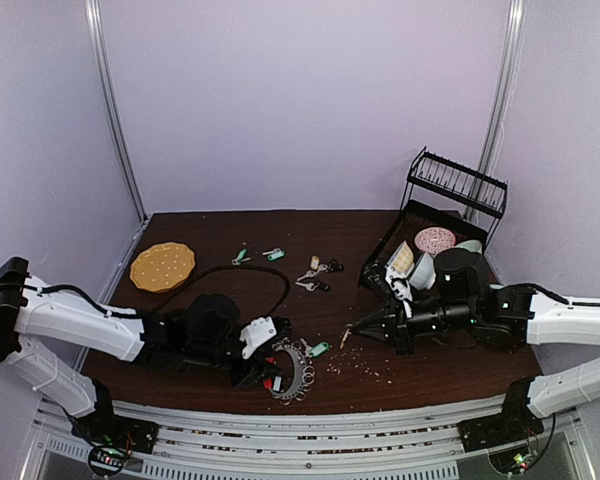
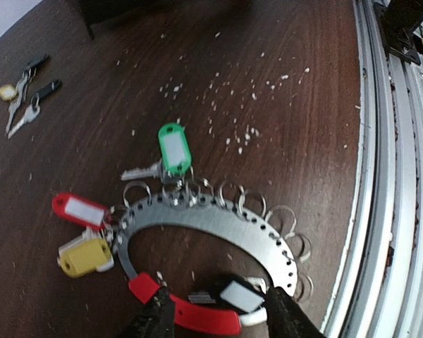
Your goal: Put the keys on the keyring
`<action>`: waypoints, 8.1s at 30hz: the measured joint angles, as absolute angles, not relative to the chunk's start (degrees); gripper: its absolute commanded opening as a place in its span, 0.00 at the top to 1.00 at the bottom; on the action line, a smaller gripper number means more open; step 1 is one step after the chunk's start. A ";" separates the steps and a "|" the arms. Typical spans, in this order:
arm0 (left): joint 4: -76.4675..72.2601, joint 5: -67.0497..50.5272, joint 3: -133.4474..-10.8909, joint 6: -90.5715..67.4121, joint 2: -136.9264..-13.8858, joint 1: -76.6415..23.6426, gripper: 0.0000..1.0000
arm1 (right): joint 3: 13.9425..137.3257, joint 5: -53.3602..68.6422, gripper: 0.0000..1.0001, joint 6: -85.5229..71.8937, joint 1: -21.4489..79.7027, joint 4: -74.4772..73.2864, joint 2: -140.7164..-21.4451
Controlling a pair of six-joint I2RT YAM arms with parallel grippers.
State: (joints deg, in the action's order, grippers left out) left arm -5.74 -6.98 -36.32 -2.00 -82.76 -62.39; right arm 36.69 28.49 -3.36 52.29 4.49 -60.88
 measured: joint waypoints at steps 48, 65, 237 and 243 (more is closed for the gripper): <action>8.25 6.55 -57.95 -23.64 -105.54 -57.95 0.36 | 36.03 25.65 1.00 -6.46 52.25 3.51 -59.31; 16.05 7.29 -61.34 -13.69 -106.89 -59.31 0.36 | 35.92 25.63 1.00 -6.63 52.25 3.46 -58.81; -7.14 5.19 -39.40 14.72 -83.68 -68.18 0.60 | 32.18 23.18 1.00 -9.58 52.25 3.29 -51.53; -15.33 3.88 -39.66 17.08 -94.21 -66.98 0.69 | 31.44 23.18 1.00 -9.69 52.25 3.40 -51.40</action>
State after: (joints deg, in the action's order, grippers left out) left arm -15.33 3.88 -39.66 17.08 -94.21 -66.98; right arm 31.44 23.18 -9.69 52.25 3.40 -51.40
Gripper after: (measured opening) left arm 0.349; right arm 0.009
